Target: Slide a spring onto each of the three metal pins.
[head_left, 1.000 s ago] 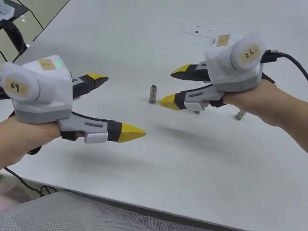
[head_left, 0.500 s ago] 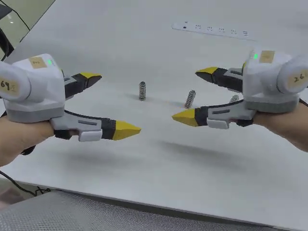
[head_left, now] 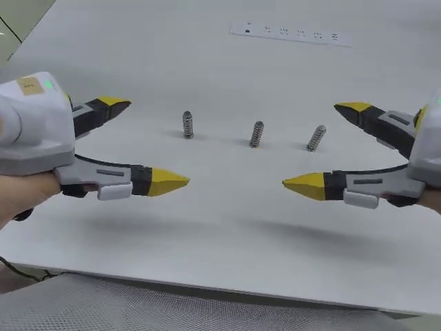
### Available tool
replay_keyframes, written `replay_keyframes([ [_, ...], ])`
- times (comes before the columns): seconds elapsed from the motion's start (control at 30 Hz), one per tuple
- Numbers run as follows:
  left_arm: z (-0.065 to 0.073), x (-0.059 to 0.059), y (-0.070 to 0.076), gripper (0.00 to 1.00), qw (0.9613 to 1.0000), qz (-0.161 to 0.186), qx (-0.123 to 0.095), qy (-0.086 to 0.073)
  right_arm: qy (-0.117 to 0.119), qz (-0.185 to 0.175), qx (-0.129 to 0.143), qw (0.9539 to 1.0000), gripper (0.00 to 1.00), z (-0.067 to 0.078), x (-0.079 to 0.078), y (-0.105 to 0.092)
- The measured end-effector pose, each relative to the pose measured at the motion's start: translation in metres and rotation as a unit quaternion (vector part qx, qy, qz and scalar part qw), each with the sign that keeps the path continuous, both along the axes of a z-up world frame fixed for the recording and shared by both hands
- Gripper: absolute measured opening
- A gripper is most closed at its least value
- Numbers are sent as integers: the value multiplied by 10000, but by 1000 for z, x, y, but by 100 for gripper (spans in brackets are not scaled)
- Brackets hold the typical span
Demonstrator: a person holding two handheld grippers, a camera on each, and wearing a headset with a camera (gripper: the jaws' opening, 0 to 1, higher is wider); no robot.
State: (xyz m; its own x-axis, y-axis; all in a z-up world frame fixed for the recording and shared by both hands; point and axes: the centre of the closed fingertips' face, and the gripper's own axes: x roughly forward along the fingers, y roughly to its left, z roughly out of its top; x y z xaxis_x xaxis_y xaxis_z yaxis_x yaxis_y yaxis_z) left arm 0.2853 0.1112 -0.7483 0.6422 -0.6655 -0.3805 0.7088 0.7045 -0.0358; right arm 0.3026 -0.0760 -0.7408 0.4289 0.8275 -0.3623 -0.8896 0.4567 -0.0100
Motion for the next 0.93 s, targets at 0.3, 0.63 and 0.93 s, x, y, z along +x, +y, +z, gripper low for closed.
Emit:
replay_keyframes([
  [0.3, 3, -4, 4, 98, 10000, 61, 39, -19, 162, -267, 33, 9995, 99, -9, -7, -30],
  [0.63, 5, -10, 18, 98, 9995, 323, -21, -18, 274, -608, 56, 9978, 99, -19, -17, -59],
  [0.93, 0, -16, 20, 98, 9993, 381, 4, 31, 332, -730, 23, 9968, 99, -23, -16, -62],
])
